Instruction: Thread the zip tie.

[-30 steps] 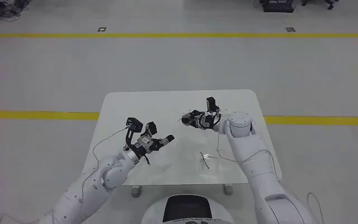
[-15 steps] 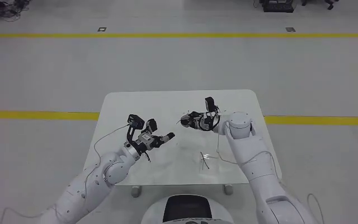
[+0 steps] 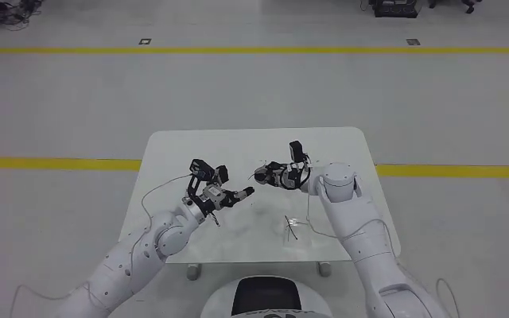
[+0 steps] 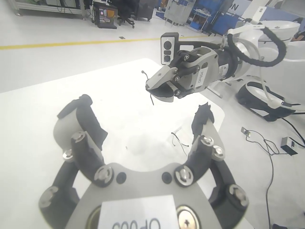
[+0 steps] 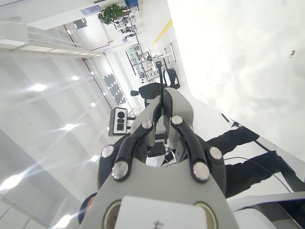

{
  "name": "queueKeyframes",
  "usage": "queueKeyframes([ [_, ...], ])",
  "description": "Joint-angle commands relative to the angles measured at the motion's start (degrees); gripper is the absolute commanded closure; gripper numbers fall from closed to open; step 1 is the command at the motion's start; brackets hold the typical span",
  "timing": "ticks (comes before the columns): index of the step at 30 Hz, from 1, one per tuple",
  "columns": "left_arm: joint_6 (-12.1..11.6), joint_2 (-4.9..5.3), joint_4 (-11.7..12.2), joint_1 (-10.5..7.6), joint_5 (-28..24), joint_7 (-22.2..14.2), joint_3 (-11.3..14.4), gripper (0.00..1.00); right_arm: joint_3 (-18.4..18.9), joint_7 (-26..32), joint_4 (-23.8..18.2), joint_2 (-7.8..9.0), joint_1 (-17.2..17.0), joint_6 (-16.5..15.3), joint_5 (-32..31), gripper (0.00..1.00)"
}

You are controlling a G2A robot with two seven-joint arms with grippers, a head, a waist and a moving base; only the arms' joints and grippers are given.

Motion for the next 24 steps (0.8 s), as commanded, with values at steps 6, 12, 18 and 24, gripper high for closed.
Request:
queueKeyframes([
  [6,0.16,-0.14,0.18,0.1,0.21,-0.59,0.12,0.0,-0.24,-0.98,-0.53,0.04,-0.58,-0.73,0.26,1.0],
  [12,0.84,-0.6,0.67,-0.41,2.5,-0.47,0.33,0.01,-0.75,-0.37,-2.83,0.86,-1.57,-1.39,-0.38,1.0],
  [18,0.55,-0.95,0.86,-0.52,3.58,-0.34,0.33,0.49,-0.79,-0.45,-5.11,1.67,-2.5,-1.3,-0.94,1.0],
  [24,-0.1,-1.38,1.18,-0.7,4.0,-0.7,0.59,0.55,-1.03,-0.82,-6.72,2.37,-3.11,-1.07,-0.86,1.0],
])
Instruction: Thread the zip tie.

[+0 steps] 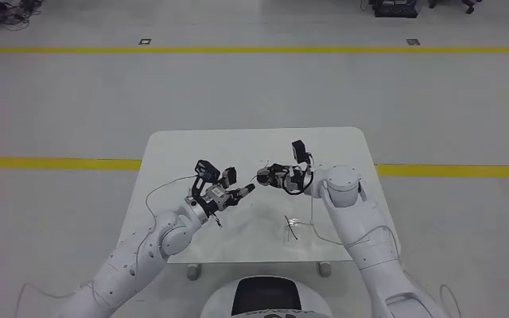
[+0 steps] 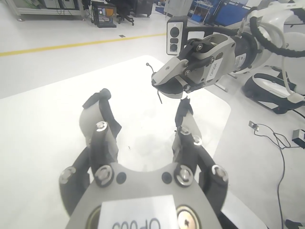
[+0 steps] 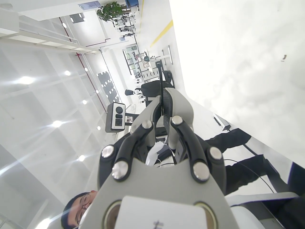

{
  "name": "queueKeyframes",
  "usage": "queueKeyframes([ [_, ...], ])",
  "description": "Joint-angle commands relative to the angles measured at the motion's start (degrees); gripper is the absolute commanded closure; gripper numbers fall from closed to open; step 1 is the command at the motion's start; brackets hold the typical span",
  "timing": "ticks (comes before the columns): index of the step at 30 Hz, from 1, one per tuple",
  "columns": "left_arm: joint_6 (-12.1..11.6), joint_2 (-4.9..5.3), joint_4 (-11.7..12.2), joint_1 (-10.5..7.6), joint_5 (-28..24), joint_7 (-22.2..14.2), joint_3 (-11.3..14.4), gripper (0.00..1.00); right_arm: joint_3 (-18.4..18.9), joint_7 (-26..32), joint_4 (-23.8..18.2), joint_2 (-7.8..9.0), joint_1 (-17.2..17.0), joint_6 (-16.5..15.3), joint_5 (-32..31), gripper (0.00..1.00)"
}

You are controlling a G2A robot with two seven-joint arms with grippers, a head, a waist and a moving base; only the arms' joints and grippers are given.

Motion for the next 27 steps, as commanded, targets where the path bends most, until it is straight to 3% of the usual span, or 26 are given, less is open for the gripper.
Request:
queueKeyframes([
  [1,-0.31,-0.14,0.13,-0.12,0.06,-0.11,0.1,0.55,-0.12,0.03,-0.35,0.19,-0.07,-0.06,0.1,1.0],
  [21,-1.06,-1.55,1.32,-1.57,0.63,0.04,1.72,0.76,-3.07,-0.78,-0.79,1.63,0.31,-1.0,2.67,1.0],
  [27,-1.06,-1.69,1.57,-1.81,0.7,0.47,2.02,0.89,-3.69,-1.08,-0.62,2.05,0.43,-1.0,3.57,1.0],
])
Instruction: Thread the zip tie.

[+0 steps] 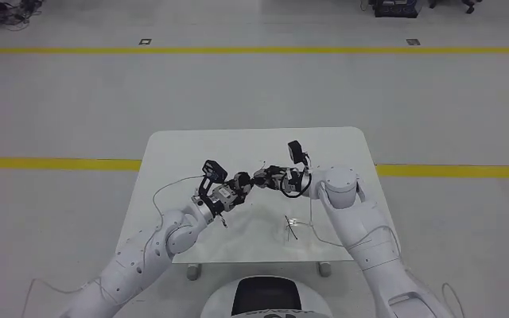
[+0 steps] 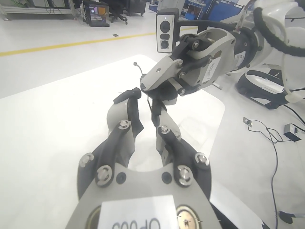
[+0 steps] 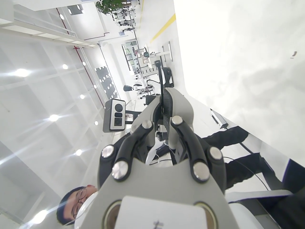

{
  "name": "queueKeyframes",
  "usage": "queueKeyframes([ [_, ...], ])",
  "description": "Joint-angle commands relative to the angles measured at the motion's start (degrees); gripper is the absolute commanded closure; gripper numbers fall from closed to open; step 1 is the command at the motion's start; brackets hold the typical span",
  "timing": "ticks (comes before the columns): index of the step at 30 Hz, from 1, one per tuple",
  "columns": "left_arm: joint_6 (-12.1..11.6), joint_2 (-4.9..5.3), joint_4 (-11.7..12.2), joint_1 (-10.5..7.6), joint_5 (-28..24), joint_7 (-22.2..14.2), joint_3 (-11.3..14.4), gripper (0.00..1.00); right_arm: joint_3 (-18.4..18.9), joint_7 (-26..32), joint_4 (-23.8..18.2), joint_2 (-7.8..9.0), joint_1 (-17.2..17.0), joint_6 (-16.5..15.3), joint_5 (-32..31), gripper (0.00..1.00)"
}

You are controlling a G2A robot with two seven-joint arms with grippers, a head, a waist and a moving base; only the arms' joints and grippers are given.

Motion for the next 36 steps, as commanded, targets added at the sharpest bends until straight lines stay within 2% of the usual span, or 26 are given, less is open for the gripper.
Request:
queueKeyframes([
  [1,-0.01,-0.03,0.07,-0.06,0.03,0.17,0.08,0.89,-0.19,-0.14,0.08,0.12,0.05,0.01,0.25,1.0],
  [6,-0.01,-0.08,0.24,-0.15,0.03,0.63,0.23,0.95,-0.69,-0.39,0.25,0.46,0.27,0.17,0.99,1.0],
  [15,-0.01,-0.03,0.18,-0.18,-0.13,0.74,0.35,0.95,-1.38,-1.34,0.27,1.0,0.57,-0.09,2.16,1.0],
  [20,-0.01,0.04,0.09,-0.16,-0.43,0.65,0.43,1.0,-1.9,-1.46,0.43,1.31,0.84,0.06,2.69,1.0],
  [27,-0.01,0.1,0.06,-0.18,-0.78,0.7,0.59,1.0,-2.44,-1.76,0.58,1.74,1.02,0.12,3.48,1.0],
  [28,-0.01,0.11,0.05,-0.19,-0.83,0.73,0.63,1.0,-2.49,-1.8,0.61,1.8,1.03,0.13,3.59,0.82],
  [29,-0.01,0.13,0.03,-0.18,-0.88,0.79,0.64,1.0,-2.54,-1.84,0.63,1.86,1.04,0.13,3.7,0.22],
  [30,-0.01,0.16,0.0,-0.15,-0.96,0.91,0.63,1.0,-2.59,-1.91,0.65,1.94,1.03,0.14,3.86,0.0],
  [36,-0.01,0.47,-0.3,0.1,-1.16,1.29,0.41,1.0,-2.74,-2.56,0.46,2.3,0.89,-0.03,4.61,0.0],
])
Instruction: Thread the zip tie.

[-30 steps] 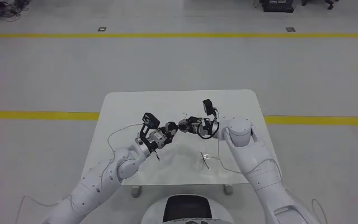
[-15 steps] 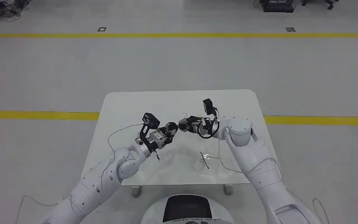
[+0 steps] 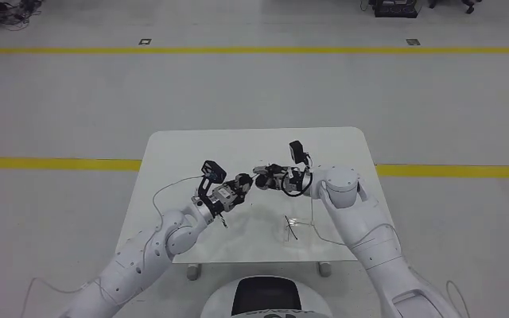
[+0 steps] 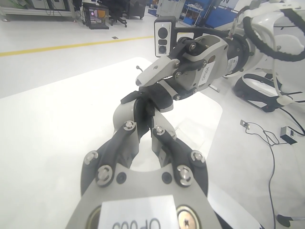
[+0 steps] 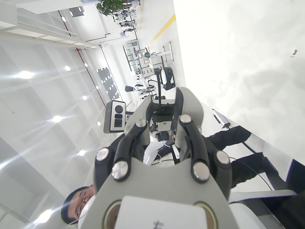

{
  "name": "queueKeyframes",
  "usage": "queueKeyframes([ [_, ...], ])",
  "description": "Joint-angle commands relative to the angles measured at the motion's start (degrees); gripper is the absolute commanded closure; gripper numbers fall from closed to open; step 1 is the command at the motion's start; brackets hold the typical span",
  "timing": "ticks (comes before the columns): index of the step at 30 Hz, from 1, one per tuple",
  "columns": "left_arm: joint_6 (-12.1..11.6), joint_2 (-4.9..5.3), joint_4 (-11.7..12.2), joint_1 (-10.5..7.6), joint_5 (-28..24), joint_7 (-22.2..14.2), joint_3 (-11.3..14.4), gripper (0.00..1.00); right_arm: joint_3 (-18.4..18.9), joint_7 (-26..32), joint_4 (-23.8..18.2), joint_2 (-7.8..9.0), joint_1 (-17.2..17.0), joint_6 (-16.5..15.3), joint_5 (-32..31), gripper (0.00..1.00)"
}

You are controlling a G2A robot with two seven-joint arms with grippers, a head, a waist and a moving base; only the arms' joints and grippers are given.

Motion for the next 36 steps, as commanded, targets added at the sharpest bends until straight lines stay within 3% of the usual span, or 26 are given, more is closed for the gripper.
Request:
queueKeyframes([
  [1,0.0,0.13,-0.21,0.13,-0.04,0.1,-0.09,1.0,0.0,-0.23,-0.09,0.14,-0.04,-0.09,0.21,0.0],
  [6,0.0,0.57,-1.17,0.76,-1.38,-0.16,-0.52,1.0,0.49,-0.92,-0.38,0.6,-0.13,-0.34,0.19,0.0],
  [9,0.0,1.19,-2.88,1.54,-6.06,-1.66,-1.14,1.0,1.51,-0.67,-0.36,1.12,-0.39,-0.78,-0.16,0.0],
  [15,0.0,3.48,-6.52,2.56,-11.09,-5.68,-3.19,1.0,2.6,0.76,-0.41,1.88,-0.62,-2.25,-1.06,0.0],
  [24,0.4,3.49,-6.52,2.78,-12.52,-5.52,-3.46,1.0,2.98,-0.23,-0.55,1.92,-0.98,-3.19,-0.33,0.0],
  [27,0.0,3.5,-5.68,2.51,-19.37,-9.69,-4.81,1.0,4.45,2.64,0.03,2.66,-1.06,-7.79,-0.92,0.0],
  [30,0.0,3.93,-6.72,2.59,-29.38,-15.94,-6.91,1.0,6.05,6.63,2.08,3.47,-0.62,-11.73,-1.28,0.0],
  [31,0.0,4.23,-7.43,2.79,-33.89,-20.31,-7.45,1.0,6.43,8.62,3.1,3.67,-0.35,-13.18,-0.33,0.0],
  [35,0.0,5.43,-9.39,2.8,-44.03,-32.43,-10.4,1.0,6.23,15.26,7.38,4.07,1.59,-16.94,2.0,0.0],
  [36,0.0,5.61,-9.37,3.26,-47.03,-33.77,-11.3,1.0,5.88,16.61,8.45,4.11,2.2,-17.44,2.27,0.0],
])
